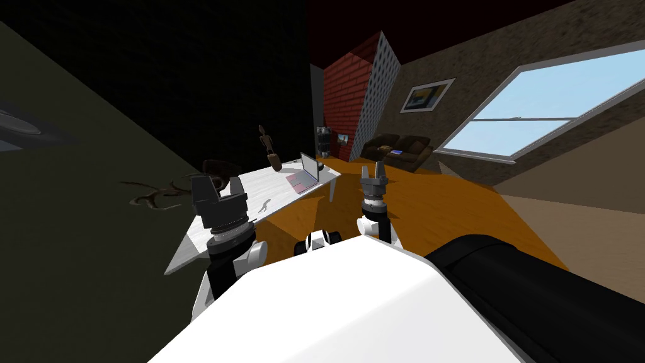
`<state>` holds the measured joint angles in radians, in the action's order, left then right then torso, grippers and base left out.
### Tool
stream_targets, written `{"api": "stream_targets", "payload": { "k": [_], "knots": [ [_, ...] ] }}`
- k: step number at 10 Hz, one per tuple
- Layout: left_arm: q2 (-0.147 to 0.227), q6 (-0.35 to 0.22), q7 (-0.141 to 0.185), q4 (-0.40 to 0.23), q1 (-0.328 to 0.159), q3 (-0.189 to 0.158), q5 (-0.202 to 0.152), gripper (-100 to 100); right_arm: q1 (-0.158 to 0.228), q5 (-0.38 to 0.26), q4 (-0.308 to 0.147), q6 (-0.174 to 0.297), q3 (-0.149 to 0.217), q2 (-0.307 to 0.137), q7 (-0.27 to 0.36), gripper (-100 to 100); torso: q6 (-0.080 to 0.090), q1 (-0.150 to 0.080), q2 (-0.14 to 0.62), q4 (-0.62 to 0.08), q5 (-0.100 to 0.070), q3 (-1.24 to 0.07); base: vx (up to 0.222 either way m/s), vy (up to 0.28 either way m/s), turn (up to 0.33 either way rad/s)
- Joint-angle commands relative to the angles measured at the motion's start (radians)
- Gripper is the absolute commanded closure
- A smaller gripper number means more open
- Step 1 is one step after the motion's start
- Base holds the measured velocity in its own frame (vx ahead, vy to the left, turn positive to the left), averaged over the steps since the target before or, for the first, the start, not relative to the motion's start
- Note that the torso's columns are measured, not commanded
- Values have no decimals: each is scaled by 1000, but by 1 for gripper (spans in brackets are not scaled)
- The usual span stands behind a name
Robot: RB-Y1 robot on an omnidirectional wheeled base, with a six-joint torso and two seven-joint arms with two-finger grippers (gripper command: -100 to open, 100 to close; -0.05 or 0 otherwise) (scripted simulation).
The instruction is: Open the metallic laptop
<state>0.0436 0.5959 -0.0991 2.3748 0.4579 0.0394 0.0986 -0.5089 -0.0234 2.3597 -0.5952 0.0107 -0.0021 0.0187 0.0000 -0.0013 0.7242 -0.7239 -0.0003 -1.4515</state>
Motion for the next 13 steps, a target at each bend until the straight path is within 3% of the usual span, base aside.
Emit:
{"api": "stream_targets", "payload": {
  "k": [1, 4, 12, 13],
  "knots": [
    [48, -50, -9, 6, -8, -10, -3, -100, 0, 0, 0, 0, 0, 0, 0, 0, 0, -1, 9, -10, 0, -20, 52, -83, 40],
    [82, -136, -25, 12, -26, -30, -10, -100, 0, 0, 0, 0, 0, 0, 0, 0, 0, -1, 12, -13, 0, -26, 91, -125, 62],
    [99, -306, -53, 22, -57, -64, -21, -100, 0, 0, 0, 0, 0, 0, 0, 0, 0, 1, 14, -14, 0, -24, 67, -100, 42],
    [100, -346, -60, 25, -66, -72, -23, -100, 0, 0, 0, 0, 0, 0, 0, 0, 0, 3, 14, -14, 1, -25, 68, -84, 67]
  ]
}}
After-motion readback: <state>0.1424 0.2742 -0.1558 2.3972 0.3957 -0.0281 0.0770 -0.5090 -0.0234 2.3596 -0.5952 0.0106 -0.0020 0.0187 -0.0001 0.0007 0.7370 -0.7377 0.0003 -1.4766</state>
